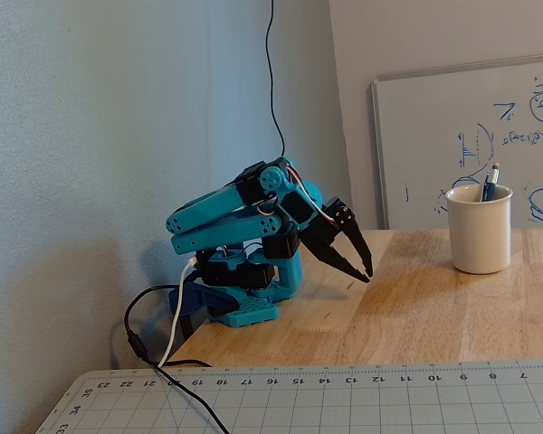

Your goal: Grasp a pen and put it in a mug.

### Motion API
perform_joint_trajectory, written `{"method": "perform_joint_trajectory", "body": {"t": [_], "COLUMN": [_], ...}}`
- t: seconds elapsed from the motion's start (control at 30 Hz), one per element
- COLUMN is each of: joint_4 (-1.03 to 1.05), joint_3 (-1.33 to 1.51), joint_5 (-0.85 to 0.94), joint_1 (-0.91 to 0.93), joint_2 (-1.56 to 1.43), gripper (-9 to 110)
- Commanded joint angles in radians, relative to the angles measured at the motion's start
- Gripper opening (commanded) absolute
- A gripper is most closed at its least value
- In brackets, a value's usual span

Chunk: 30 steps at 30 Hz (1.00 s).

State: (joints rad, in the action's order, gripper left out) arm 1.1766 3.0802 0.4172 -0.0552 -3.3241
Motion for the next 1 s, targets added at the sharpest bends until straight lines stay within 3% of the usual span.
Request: {"method": "perform_joint_trajectory", "body": {"t": [0.0,0.3,0.97], "joint_4": [-0.008,-0.02,-0.02], "joint_3": [0.017,0.057,0.057], "joint_5": [-0.081,-0.334,-0.342], "joint_1": [0.009,0.002,0.006], "joint_2": [-0.025,-0.023,-0.023], "gripper": [1,1,1]}}
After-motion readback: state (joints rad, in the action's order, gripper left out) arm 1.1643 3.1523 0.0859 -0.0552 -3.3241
